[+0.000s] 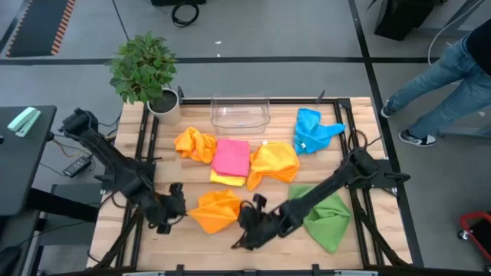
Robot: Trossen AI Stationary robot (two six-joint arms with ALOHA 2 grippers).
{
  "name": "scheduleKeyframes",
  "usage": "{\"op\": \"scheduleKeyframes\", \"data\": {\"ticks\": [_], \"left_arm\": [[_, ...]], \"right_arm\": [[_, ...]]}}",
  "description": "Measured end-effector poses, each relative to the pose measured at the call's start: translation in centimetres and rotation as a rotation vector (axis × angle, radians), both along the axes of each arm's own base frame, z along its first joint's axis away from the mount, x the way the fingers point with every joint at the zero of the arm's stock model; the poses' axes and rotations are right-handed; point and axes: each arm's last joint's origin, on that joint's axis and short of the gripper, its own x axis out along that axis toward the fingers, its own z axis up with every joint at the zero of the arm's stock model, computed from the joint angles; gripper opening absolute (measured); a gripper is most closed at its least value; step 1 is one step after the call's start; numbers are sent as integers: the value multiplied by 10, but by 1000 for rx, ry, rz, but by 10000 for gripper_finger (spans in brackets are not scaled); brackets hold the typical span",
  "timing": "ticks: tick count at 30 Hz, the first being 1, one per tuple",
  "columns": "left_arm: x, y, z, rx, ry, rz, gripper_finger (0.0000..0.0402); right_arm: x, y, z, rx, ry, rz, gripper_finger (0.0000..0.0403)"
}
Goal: Fold microfiber towels
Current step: Fold the bottom orange microfiber cloth
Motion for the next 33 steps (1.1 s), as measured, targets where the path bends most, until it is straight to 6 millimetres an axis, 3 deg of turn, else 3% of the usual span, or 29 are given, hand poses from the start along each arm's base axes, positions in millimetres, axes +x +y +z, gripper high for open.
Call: {"op": "scheduleKeyframes", "data": {"ticks": [4,8,18,25,33], "left_arm": [[-6,-16,-24,-100,8,14,5],[-6,-28,-34,-143,7,39,5],[0,-38,-50,-158,14,77,5],[-5,-42,-56,-152,38,71,5],[-6,-43,-56,-185,57,92,9]], "right_arm": [[1,13,-12,86,3,-32,7],[0,15,-14,132,5,-68,31],[-5,17,-2,310,92,43,135],[0,18,42,360,-2,118,176],[8,24,18,204,24,171,180]]}}
